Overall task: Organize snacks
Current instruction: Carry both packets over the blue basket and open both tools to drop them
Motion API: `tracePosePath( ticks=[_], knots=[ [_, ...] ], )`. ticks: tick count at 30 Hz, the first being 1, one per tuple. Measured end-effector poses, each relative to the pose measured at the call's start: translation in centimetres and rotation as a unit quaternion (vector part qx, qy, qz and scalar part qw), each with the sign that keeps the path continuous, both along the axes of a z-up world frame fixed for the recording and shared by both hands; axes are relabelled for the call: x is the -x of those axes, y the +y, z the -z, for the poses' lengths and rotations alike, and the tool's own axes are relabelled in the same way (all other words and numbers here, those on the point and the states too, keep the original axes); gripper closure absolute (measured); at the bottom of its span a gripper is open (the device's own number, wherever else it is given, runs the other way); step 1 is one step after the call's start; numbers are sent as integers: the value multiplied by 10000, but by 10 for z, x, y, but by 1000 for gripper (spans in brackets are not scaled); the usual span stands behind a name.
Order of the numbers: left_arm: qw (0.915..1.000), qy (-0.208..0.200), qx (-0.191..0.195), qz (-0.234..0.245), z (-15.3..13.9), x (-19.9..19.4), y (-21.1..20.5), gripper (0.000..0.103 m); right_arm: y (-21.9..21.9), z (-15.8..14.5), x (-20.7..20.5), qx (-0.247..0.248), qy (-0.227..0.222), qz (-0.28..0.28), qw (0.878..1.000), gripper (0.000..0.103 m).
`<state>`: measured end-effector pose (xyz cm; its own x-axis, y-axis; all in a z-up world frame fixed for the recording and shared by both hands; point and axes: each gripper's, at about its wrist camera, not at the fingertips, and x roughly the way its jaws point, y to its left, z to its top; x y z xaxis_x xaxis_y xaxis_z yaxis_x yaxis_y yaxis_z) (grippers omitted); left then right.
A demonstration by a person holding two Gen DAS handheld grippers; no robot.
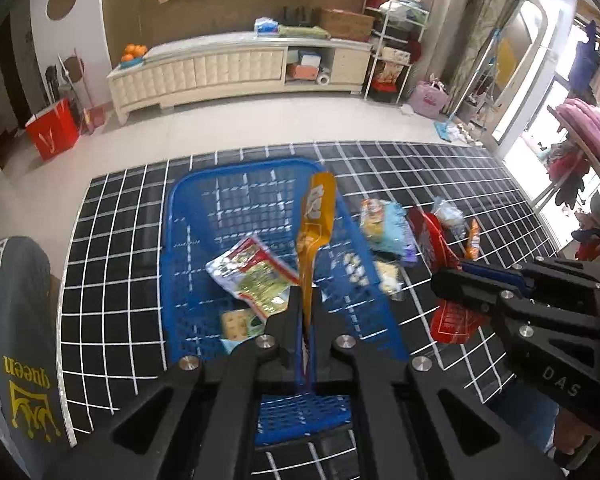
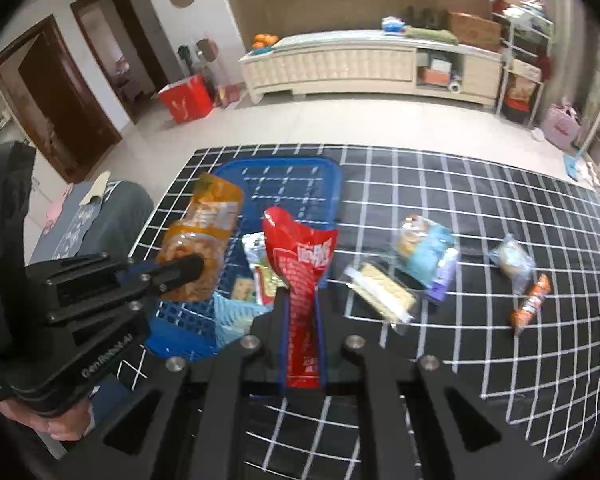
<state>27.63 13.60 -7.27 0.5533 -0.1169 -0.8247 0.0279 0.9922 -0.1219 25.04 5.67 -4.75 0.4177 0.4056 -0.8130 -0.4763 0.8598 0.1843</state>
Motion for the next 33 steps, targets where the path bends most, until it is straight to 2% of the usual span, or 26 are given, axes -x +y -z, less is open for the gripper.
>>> tracePosePath(
  ticks=[7,10,15,16,18,19,30,33],
  knots=[
    [9994,316,136,47,29,-23,26,102,43,21,-22,181,179,-298,9992,88],
    [9984,512,235,64,41,-34,38,102,49,31,-26,270,241,-334,9988,88],
    [9980,582,212,92,49,-40,44,101,52,43,-32,298,390,-278,9984,88],
    [9980,562,252,112,48,-40,45,97,52,43,-33,310,408,-273,9983,88],
    [9983,507,268,133,47,-39,47,74,52,45,-33,334,431,-259,9982,89],
    [9986,466,223,135,46,-39,46,70,53,45,-34,340,436,-260,9981,89],
    [9986,468,223,-53,46,-31,59,69,60,44,-34,507,362,-272,9977,88],
    [9980,485,403,-46,45,-28,64,69,63,49,-37,575,426,-323,9969,88]
  ],
)
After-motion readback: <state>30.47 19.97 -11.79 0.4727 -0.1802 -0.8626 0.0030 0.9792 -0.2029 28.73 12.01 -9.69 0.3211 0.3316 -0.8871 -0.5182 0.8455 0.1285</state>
